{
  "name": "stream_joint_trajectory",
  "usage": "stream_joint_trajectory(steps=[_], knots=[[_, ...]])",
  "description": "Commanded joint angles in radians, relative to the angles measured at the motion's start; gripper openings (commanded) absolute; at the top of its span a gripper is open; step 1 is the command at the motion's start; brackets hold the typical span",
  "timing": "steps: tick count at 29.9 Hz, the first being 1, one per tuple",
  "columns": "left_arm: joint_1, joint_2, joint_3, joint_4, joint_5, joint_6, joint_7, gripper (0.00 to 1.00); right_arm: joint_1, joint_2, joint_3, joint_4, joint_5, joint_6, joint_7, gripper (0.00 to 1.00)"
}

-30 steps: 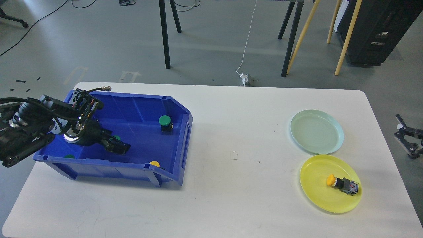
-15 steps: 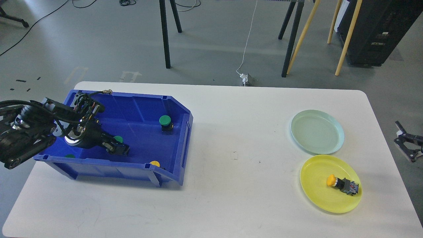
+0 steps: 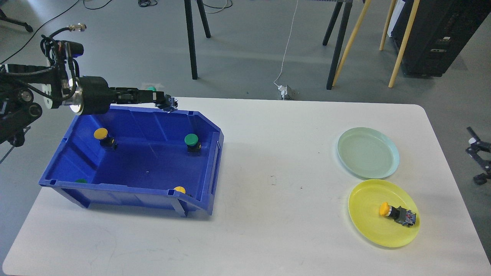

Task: Pass button and place on color plate
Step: 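Lift the green button out of the bin and raise it high, then bring the right gripper to the green button and close on it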

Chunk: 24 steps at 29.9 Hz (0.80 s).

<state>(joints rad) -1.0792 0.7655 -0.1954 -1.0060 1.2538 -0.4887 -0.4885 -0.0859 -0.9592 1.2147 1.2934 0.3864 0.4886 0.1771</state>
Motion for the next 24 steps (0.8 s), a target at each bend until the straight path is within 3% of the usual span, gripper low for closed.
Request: stream_joint_trajectory(steps=[1,5,11,19,24], knots=[[-0.005,-0.124,-0.068,-0.031,-0.207,0.000,0.000,0.02,0.104,-0.029,-0.053,0.044,-0.160,0.000,-0.005,0.99],[-0.015,-0.351,-0.166,0.009,-0.254,0.000,0.000,0.03,0.263,-0.021,-0.167,0.075,-0.363,0.000,-0.010,0.99],[-0.030,-0.592,-0.204,0.312,-0.251,0.000,0.000,0.03,0.469,0.022,-0.369,0.124,-0.405,0.000,-0.025,0.98],[-0.033,-0.627,-0.203,0.352,-0.254,0.000,0.000,0.04,0.825,0.177,-0.710,0.096,-0.402,0.000,-0.024,0.98],[-0.031,-0.621,-0.211,0.354,-0.255,0.000,0.000,0.04,0.900,0.255,-0.774,0.038,-0.399,0.000,-0.024,0.98]])
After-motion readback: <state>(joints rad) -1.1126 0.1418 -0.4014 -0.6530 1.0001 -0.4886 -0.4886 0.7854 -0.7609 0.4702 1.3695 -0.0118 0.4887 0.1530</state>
